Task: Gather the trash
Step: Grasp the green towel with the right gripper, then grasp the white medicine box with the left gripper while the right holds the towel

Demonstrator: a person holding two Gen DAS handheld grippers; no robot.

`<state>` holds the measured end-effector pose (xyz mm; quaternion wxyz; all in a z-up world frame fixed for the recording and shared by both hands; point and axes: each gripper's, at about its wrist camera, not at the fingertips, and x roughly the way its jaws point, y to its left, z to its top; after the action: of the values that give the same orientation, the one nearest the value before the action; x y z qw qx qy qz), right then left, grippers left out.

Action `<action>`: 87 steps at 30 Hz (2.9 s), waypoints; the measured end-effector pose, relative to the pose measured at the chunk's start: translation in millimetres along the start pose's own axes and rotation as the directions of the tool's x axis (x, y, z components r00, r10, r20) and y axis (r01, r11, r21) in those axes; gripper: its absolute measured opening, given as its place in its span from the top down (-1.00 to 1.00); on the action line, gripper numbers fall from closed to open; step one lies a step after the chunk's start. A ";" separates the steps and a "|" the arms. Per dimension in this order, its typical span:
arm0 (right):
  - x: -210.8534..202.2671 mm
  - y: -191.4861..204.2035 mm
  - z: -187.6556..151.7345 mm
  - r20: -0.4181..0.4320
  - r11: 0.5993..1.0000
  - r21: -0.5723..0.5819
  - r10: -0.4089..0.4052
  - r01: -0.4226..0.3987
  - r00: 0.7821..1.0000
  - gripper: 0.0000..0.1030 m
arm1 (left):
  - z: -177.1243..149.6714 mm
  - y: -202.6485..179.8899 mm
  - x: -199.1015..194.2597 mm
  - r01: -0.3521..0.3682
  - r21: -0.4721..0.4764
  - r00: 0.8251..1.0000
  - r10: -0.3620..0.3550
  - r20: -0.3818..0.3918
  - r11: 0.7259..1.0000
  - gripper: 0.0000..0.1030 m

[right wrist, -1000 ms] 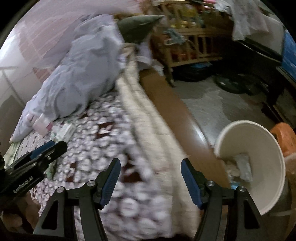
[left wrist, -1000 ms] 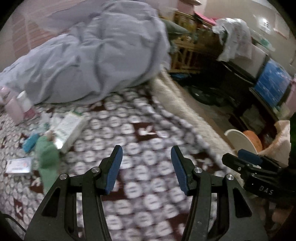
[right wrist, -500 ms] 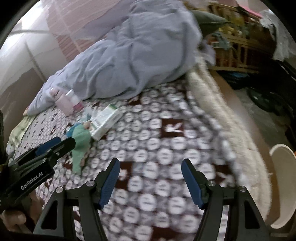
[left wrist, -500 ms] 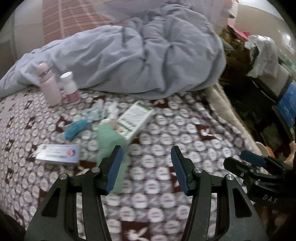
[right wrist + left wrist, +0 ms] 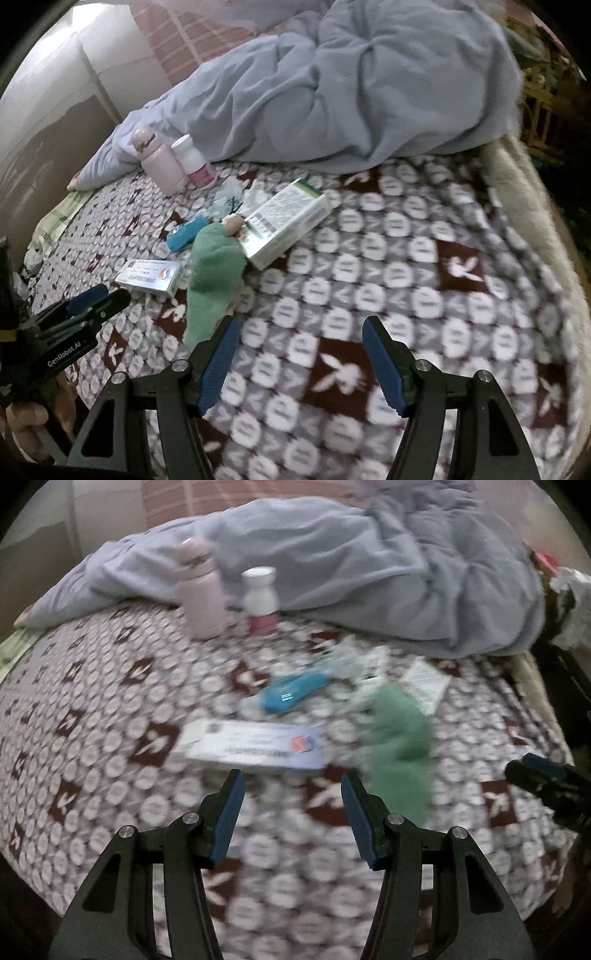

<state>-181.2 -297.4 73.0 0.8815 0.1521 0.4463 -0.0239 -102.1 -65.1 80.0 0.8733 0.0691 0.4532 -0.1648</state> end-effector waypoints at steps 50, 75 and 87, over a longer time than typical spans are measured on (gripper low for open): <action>4.3 10.1 5.1 0.019 0.987 -0.004 0.160 -0.160 0.987 0.28 | 19.8 32.0 32.2 0.269 -0.088 0.949 -0.280 -0.143 0.959 -0.20; -68.8 -57.0 -26.4 0.123 0.992 0.059 0.100 -0.108 0.987 0.28 | 10.2 -118.6 -0.8 0.222 0.143 0.975 -0.216 -0.056 0.965 0.16; -35.7 -50.8 -39.8 -0.015 0.978 0.097 0.188 -0.185 0.982 0.24 | 7.2 -98.2 -13.4 0.134 0.132 0.991 -0.132 -0.020 0.982 0.15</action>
<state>-242.7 -337.6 66.7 0.8662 0.2356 0.4388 0.0393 -138.2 -156.0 97.9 0.8512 0.0978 0.4498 -0.2522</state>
